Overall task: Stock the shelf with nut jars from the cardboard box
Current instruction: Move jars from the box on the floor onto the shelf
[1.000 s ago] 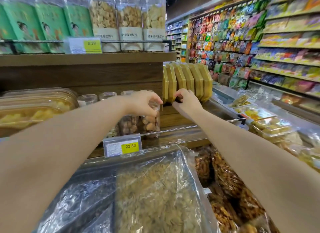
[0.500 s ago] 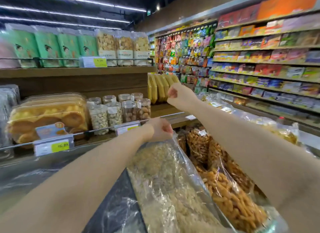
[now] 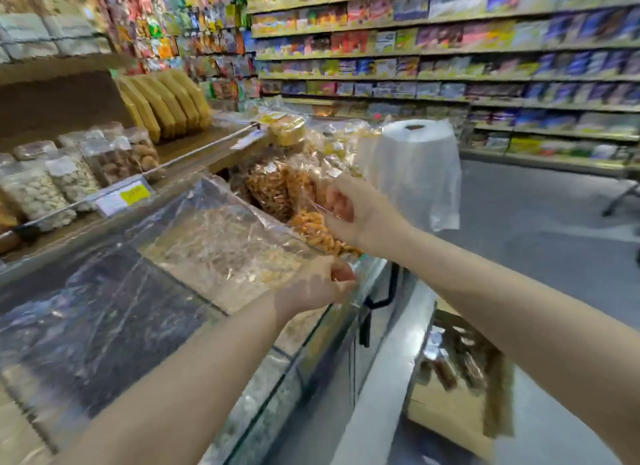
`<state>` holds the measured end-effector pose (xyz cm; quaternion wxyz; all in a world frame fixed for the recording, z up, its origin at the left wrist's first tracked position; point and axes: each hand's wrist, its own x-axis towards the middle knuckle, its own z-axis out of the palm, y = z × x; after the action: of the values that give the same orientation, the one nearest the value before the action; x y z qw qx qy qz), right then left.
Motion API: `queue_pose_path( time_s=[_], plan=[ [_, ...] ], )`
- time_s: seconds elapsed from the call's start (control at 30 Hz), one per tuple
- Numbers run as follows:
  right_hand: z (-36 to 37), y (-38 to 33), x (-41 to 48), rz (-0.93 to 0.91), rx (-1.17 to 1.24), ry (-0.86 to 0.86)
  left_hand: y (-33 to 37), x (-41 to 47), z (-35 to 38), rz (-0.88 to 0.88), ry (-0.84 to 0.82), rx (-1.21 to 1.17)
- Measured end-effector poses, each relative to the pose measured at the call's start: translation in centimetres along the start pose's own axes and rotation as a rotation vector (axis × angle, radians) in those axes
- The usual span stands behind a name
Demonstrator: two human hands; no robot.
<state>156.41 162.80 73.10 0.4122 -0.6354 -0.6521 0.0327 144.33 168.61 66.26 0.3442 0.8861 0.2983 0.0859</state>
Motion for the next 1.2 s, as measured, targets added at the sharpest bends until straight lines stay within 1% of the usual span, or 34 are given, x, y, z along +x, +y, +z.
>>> queue_pose_path(
  time_s=[0.07, 0.2, 0.3, 0.43, 0.57, 0.7, 0.87, 1.03, 1.2],
  plan=[
    [-2.4, 1.8, -3.3, 0.087, -0.018, 0.035, 1.6, 0.7, 2.9, -0.002, -0.079, -0.051],
    [-7.0, 6.5, -8.8, 0.28, -0.068, 0.061, 4.8, 3.4, 9.2, 0.028, -0.215, -0.07],
    [-10.5, 10.7, -12.6, 0.352, -0.087, 0.107, 7.2, 5.9, 14.8, 0.01, -0.295, -0.065],
    [-15.0, 17.6, -17.0, 0.48, -0.106, 0.102, 10.0, 9.1, 22.3, -0.079, -0.367, -0.125],
    [-17.2, 25.3, -21.1, 0.585, -0.113, 0.006, 10.9, 12.1, 28.5, -0.234, -0.378, -0.177],
    [-17.3, 32.7, -23.8, 0.738, -0.089, -0.065, 10.5, 14.6, 32.5, -0.337, -0.38, -0.173],
    [-16.2, 41.2, -24.3, 0.888, -0.061, -0.155, 9.1, 19.3, 35.4, -0.414, -0.411, -0.172],
    [-13.8, 49.5, -23.6, 1.013, -0.044, -0.226, 6.2, 27.3, 38.8, -0.47, -0.448, -0.183],
    [-9.6, 58.9, -23.7, 1.073, -0.029, -0.301, 2.1, 35.5, 44.4, -0.53, -0.446, -0.204]
  ],
)
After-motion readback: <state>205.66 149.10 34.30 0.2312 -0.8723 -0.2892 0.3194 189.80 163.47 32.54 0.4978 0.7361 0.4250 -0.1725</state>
